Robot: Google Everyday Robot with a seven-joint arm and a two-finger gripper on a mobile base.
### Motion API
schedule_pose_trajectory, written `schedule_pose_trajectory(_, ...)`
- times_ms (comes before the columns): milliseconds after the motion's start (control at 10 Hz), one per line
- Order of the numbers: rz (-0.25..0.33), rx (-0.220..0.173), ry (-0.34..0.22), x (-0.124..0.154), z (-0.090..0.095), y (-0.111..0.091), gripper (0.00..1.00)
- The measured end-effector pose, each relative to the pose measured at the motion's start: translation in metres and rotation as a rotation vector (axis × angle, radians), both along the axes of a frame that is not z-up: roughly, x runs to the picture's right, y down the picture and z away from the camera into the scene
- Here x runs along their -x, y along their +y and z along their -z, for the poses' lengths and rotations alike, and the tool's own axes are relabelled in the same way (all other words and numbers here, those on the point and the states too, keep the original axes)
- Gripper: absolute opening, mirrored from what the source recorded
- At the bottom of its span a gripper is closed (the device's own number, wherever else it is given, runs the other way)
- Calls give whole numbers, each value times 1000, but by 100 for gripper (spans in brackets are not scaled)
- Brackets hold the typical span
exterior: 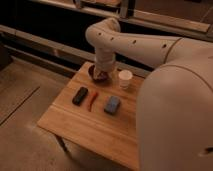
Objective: Move the arm in a circular motion
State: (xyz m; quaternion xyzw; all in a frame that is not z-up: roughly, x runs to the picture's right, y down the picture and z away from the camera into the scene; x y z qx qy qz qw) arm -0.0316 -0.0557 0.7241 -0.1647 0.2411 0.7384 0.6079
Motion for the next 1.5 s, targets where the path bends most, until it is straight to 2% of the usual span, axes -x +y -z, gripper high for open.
schedule_pose_trajectory(200, 96, 7, -45, 40, 2, 11, 65)
schedule_pose_trajectory(300, 159, 16, -72, 60, 5, 25, 65)
schedule_pose_trajectory(500, 229, 38, -93, 72, 6, 51, 65)
schedule_pose_trajectory(700, 275, 70, -100, 65, 5, 87, 65)
schedule_pose_trajectory(800, 266, 80, -89, 56, 4, 96, 65)
schedule_pose_trajectory(900, 231, 86, -65, 36, 2, 102, 65)
schedule_pose_trajectory(1000, 179, 82, -44, 18, 1, 100, 65)
schedule_pose_trajectory(1100, 133, 70, -26, 2, 1, 92, 65)
schedule_pose_trajectory(1200, 72, 48, -7, -17, 2, 76, 65)
schedule_pose_trajectory(1300, 31, 28, -6, -24, 3, 63, 65)
schedule_pose_trajectory(1500, 19, 23, -10, -24, 4, 59, 65)
